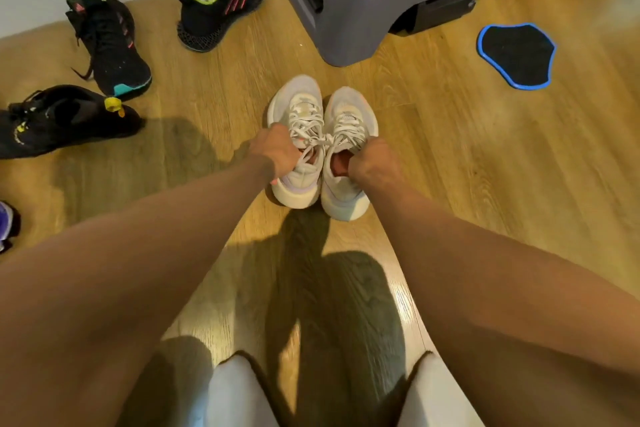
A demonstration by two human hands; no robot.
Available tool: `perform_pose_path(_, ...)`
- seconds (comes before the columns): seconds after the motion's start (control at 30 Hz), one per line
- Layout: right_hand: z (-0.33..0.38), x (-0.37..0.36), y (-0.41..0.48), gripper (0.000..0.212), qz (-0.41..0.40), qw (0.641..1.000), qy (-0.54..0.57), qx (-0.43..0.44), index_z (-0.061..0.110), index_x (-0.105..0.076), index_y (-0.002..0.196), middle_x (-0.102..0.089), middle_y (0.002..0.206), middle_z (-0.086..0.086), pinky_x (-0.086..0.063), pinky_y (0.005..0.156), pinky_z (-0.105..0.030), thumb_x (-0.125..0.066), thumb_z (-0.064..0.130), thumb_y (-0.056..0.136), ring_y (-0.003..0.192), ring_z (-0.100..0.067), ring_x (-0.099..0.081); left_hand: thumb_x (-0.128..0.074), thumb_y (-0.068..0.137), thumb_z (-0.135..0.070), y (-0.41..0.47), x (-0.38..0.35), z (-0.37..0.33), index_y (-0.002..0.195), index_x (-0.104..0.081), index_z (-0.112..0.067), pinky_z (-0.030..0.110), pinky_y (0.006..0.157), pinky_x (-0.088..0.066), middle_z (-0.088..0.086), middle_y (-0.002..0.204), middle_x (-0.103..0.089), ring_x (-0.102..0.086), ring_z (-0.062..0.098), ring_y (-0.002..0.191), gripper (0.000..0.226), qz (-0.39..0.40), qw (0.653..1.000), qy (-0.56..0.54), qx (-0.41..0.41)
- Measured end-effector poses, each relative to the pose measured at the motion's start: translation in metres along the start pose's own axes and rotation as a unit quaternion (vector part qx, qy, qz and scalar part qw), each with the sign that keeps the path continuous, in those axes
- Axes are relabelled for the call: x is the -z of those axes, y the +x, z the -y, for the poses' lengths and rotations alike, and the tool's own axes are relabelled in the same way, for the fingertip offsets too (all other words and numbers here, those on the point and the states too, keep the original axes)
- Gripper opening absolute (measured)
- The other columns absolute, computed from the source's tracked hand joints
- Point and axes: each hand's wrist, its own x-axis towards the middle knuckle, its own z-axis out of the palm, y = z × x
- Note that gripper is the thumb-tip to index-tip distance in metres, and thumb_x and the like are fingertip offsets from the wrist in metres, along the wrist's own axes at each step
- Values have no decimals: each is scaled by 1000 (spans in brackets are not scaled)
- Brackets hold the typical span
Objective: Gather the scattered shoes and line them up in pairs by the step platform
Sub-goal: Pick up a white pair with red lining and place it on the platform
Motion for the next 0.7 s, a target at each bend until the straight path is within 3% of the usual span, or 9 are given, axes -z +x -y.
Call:
perform_pose_path(0.13, 15, 54, -43, 36, 4, 1000, -6, -13, 6, -53, 120, -60, 118, -15, -41, 69, -32, -57, 23, 88, 107, -33, -59, -46, 96, -17, -50, 36, -38, 130, -47, -4, 45, 92, -52, 20, 126, -56, -59, 38, 110, 36, -6, 1000, 16, 3)
perform_pose_path(0.37, 69, 221, -155, 38, 6, 998, -29, -57, 7, -52, 124, -59, 122, -14, -42, 72, -32, -57, 15, 87, 111, -32, -58, -47, 94, -18, -194, 154, -132, 131, -49, -2, 41, 98, -46, 21, 131, -55, -54, 38, 119, 39, -4, 1000, 23, 9)
perform_pose_path(0.57, 120, 401, -291, 35, -24, 996, -32, -82, 7, -53, 121, -58, 124, -15, -45, 82, -36, -54, 13, 87, 115, -34, -56, -54, 92, -20, -332, 279, -228, 127, -53, -9, 48, 87, -54, 19, 125, -58, -60, 40, 107, 37, 24, 999, 13, -30)
perform_pose_path(0.7, 136, 493, -369, 33, -52, 994, -28, -96, 5, -53, 118, -60, 121, -16, -42, 71, -32, -53, 15, 87, 110, -34, -58, -52, 90, -14, -403, 347, -295, 124, -54, -6, 49, 81, -57, 19, 124, -58, -62, 43, 101, 35, 52, 993, 44, -99)
